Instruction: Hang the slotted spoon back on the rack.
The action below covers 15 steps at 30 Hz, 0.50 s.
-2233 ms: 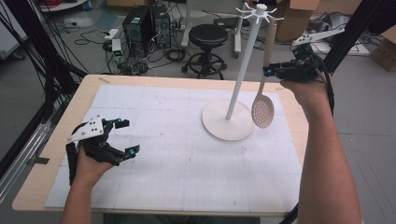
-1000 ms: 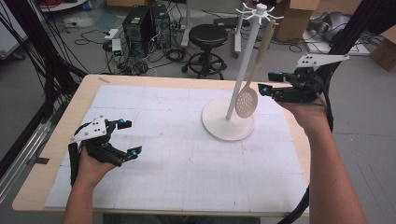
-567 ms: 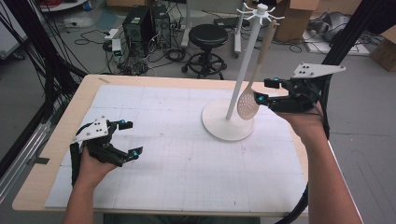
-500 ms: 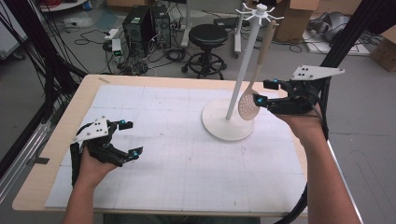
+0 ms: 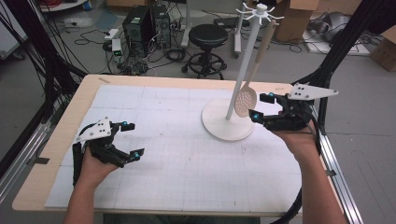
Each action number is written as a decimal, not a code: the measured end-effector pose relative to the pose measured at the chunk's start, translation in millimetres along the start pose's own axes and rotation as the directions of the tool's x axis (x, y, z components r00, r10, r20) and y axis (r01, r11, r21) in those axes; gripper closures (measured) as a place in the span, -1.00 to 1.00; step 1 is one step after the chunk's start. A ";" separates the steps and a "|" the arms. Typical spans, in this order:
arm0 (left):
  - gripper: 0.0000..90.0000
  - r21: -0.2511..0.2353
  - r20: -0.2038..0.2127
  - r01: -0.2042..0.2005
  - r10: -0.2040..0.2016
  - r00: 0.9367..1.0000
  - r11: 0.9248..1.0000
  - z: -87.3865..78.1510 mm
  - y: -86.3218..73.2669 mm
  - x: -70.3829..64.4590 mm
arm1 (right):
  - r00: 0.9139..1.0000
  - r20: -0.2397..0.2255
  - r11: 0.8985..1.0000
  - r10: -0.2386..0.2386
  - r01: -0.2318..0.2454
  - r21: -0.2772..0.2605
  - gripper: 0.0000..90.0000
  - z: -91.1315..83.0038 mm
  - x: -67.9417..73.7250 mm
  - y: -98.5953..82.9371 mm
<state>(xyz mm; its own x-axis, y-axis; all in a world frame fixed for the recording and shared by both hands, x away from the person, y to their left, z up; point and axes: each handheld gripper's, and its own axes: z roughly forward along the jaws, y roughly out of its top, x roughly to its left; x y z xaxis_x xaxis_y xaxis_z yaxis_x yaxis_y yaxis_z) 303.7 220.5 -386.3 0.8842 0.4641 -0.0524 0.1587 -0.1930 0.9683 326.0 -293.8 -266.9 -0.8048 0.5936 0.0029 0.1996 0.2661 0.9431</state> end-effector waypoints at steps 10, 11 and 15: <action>-0.96 0.026 0.015 0.000 -0.001 1.000 1.000 3.8 -3.0 0.5 | 0.999 -0.008 0.999 0.033 -0.033 -0.002 -0.54 5.3 7.9 -39.4; -0.96 0.025 0.018 0.003 -0.003 1.000 1.000 4.5 -3.3 0.4 | 0.999 -0.005 0.999 0.031 -0.031 -0.006 -0.55 5.8 8.1 -43.2; -0.96 0.036 0.025 0.004 -0.005 1.000 0.999 6.8 -4.7 0.1 | 0.999 0.004 0.999 0.051 -0.051 -0.006 -0.59 7.5 9.3 -58.8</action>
<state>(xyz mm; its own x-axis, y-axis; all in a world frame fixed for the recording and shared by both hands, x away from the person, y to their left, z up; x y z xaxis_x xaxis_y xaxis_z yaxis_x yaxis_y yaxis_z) 306.0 215.6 -392.5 0.8942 0.4431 -0.0636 0.1781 -0.2218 0.9587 311.0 -298.2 -324.8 -0.7913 0.6094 0.0492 0.2365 0.2308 0.9438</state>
